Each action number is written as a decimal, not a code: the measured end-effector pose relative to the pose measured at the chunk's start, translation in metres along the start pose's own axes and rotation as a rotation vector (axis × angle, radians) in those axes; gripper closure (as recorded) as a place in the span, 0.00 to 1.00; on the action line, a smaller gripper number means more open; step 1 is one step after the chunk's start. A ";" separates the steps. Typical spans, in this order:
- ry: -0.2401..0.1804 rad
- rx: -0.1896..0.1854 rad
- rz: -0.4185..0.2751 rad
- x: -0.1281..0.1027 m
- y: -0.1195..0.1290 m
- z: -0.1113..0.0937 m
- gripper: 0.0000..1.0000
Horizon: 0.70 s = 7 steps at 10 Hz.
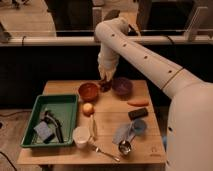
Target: Place grapes in red bowl
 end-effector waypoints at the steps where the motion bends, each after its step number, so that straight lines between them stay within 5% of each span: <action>1: -0.002 0.007 -0.019 -0.004 -0.013 0.000 0.99; 7: 0.013 0.015 -0.110 -0.018 -0.056 0.002 0.99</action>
